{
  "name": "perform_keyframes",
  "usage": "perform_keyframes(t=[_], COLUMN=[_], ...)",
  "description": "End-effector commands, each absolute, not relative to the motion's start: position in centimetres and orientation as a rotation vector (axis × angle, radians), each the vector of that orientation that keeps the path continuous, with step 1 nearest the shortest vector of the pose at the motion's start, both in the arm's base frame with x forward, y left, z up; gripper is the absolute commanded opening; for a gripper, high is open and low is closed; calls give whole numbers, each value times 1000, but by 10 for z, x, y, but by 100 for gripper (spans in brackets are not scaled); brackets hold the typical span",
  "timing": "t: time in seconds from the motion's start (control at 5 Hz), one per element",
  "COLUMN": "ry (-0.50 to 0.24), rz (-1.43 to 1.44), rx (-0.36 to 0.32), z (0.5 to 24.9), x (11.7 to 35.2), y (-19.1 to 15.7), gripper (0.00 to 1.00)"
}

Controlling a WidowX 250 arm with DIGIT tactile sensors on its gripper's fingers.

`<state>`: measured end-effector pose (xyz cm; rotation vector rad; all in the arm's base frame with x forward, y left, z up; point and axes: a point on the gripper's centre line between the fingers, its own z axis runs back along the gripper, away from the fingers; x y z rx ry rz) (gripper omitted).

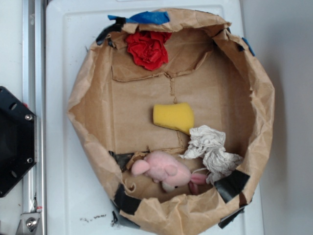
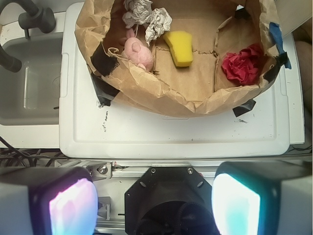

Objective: Grab the green sponge.

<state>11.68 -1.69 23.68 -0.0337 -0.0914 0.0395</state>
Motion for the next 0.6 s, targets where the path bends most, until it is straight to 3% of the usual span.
perform_keyframes(t=[0.0,0.2,0.4], ry=[-91,-156,-140], rz=[39,38,-48], rx=[-34,4,9], z=[237,242,230], x=[117,167,213], y=[-17,-5,-3], gripper=[100,100,100])
